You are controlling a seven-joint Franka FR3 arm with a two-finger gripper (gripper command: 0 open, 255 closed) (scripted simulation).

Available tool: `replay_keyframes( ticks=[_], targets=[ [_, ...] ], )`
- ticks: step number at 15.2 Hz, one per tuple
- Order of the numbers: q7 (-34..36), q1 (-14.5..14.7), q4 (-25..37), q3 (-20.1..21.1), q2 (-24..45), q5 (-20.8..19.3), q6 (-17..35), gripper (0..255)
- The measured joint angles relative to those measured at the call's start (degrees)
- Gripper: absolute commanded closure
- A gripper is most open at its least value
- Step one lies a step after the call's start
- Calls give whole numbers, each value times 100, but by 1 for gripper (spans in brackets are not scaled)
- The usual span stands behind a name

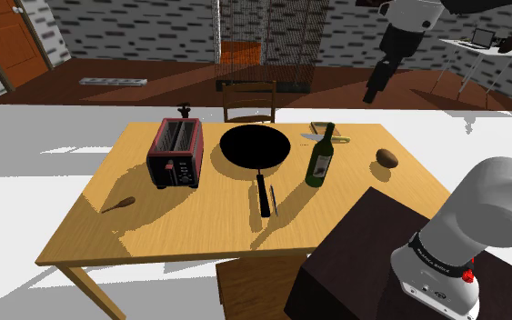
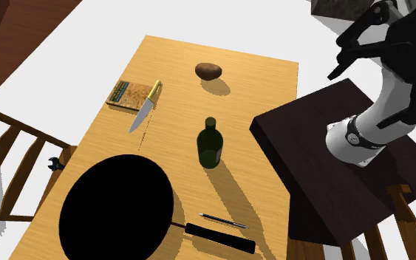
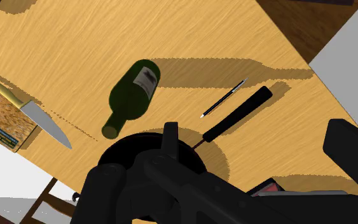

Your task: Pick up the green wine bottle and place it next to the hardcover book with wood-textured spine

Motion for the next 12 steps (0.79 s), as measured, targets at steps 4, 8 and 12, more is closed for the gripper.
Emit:
replay_keyframes(
  ticks=[4,8,12],
  targets=[
    [-135,-52,-174,-166,181,-92,399,0],
    [-367,-144,-495,-465,513,-237,1152,0],
    [-618,-224,-747,-796,1014,-360,2008,0]
  ],
)
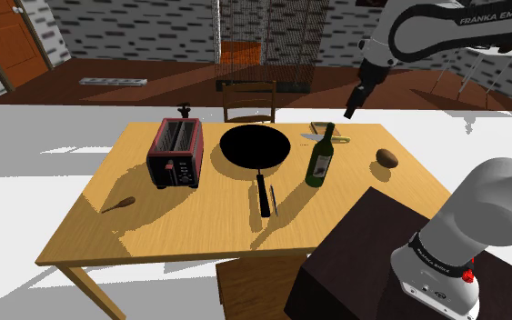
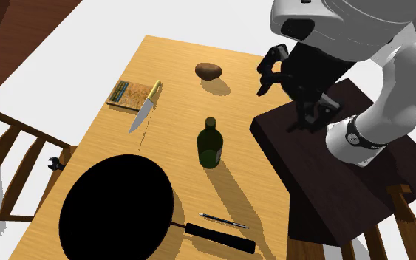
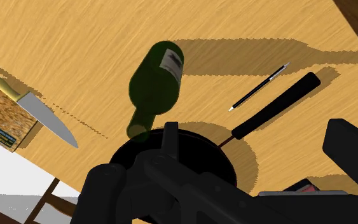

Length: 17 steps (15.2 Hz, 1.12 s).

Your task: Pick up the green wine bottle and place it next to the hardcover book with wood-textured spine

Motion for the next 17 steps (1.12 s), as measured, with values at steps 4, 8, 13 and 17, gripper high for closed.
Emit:
replay_keyframes(
  ticks=[4,8,13,17],
  targets=[
    [-306,-51,-50,-363,687,-54,843,0],
    [-685,-53,71,-739,1445,24,1587,0],
    [-1132,42,280,-1084,2401,347,2414,0],
    [-1279,72,226,-1166,2712,483,2778,0]
  ],
)
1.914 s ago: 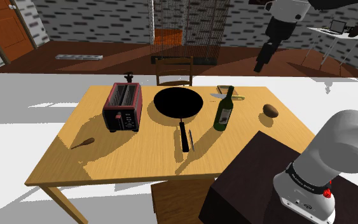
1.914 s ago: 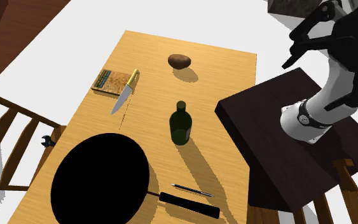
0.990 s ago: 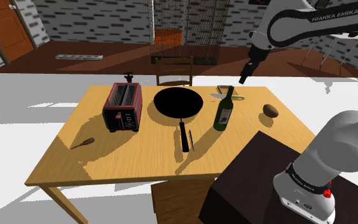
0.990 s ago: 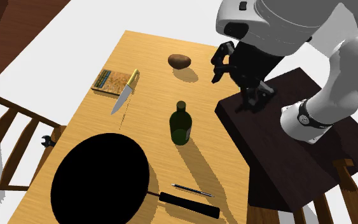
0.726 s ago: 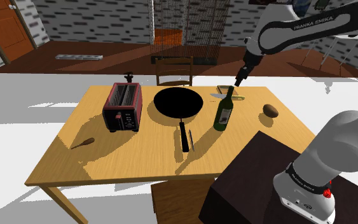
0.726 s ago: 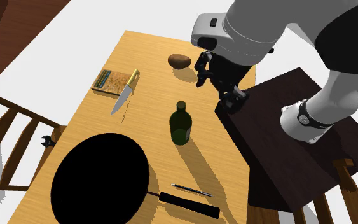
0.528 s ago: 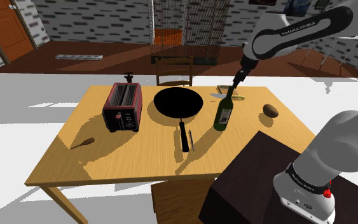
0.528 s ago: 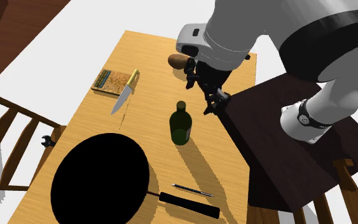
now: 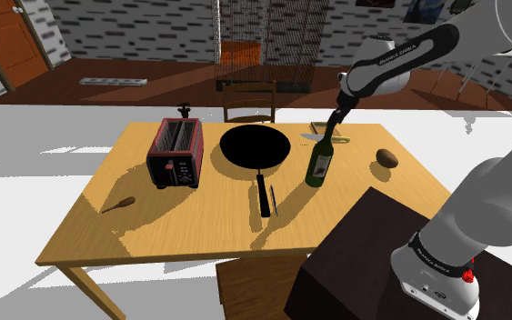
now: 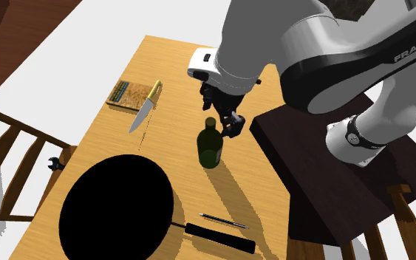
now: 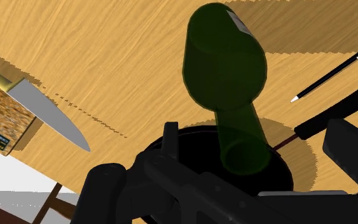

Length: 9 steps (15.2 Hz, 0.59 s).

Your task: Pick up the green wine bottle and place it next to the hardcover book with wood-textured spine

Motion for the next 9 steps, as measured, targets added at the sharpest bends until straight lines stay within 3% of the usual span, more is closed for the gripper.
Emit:
replay_keyframes(
  ticks=[9],
  targets=[
    [-113,36,-44,-43,270,142,305,0]
  ],
)
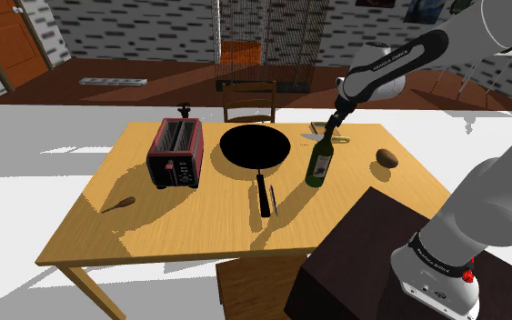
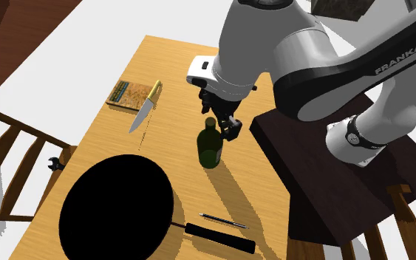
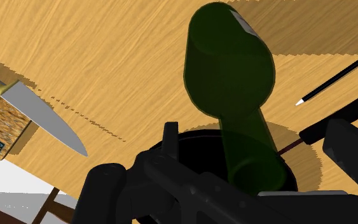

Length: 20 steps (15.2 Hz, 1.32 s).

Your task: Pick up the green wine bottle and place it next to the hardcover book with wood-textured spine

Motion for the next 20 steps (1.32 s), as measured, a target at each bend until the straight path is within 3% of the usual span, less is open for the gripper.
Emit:
replay_keyframes(
  ticks=[1,11,20],
  targets=[
    [0,0,0,0,0,0,0,255],
    [0,0,2,0,0,1,1,255],
    [170,-50,261,75,-442,-210,-681,255]
  ],
)
